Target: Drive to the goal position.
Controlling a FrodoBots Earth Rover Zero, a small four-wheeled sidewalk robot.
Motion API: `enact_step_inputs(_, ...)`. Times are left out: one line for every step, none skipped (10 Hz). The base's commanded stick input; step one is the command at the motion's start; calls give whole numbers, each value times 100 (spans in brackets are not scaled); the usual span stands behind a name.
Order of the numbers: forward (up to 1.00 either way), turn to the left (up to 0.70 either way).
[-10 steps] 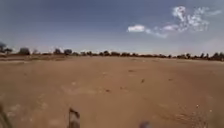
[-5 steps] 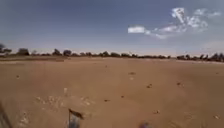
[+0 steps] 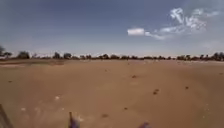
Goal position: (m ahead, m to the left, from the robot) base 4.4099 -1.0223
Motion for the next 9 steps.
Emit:
enact_step_inputs(70,0)
enact_step_inputs(70,0)
enact_step_inputs(70,0)
enact_step_inputs(70,0)
enact_step_inputs(70,0)
enact_step_inputs(70,0)
enact_step_inputs(70,0)
enact_step_inputs(70,-15)
enact_step_inputs(70,-35)
